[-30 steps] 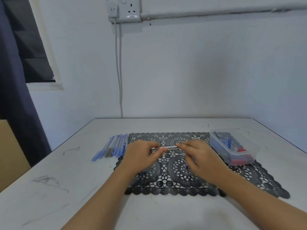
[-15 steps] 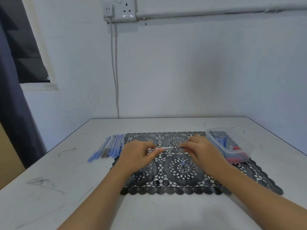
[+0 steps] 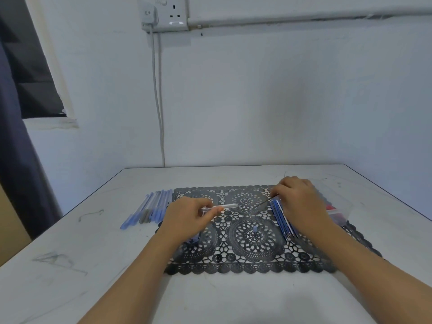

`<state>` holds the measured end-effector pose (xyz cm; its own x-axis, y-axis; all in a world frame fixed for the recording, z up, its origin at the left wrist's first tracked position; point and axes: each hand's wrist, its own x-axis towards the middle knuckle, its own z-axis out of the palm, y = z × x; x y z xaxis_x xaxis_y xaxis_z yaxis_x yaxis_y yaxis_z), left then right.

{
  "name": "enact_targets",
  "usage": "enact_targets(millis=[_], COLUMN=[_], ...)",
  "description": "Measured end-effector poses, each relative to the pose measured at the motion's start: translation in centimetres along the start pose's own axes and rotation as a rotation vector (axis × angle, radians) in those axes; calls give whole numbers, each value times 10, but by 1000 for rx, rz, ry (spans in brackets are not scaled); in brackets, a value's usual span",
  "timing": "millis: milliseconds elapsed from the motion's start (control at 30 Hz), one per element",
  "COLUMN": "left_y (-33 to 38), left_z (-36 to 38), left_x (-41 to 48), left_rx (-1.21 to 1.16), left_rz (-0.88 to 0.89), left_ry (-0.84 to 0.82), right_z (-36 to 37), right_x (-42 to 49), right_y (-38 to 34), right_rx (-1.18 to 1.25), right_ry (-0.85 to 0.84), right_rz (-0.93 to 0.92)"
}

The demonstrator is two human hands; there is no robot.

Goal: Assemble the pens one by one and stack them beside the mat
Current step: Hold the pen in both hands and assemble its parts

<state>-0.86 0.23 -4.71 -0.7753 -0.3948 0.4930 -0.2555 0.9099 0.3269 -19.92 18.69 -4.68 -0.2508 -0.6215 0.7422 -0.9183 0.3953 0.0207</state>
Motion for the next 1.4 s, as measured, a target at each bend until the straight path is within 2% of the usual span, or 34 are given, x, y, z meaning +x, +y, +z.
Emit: enact_targets(millis=[100, 300, 533, 1167, 1400], left_y=[0, 2, 4, 5, 6], left_z=[0, 2, 2, 1, 1], left_x=[1, 0, 0, -1, -1], left_rx=[4, 22, 31, 21, -4], left_rz=[-1, -10, 7, 8, 6], left_ry=[-3, -66, -123, -120, -131], right_z=[2, 11, 22, 33, 31], right_x=[0, -5, -6, -7, -6], right_y=[6, 6, 11, 17, 14], right_rx=[104, 287, 305, 225, 228], right_ry=[-28, -278, -410, -516, -488], right_rz=[124, 5, 50, 45, 57])
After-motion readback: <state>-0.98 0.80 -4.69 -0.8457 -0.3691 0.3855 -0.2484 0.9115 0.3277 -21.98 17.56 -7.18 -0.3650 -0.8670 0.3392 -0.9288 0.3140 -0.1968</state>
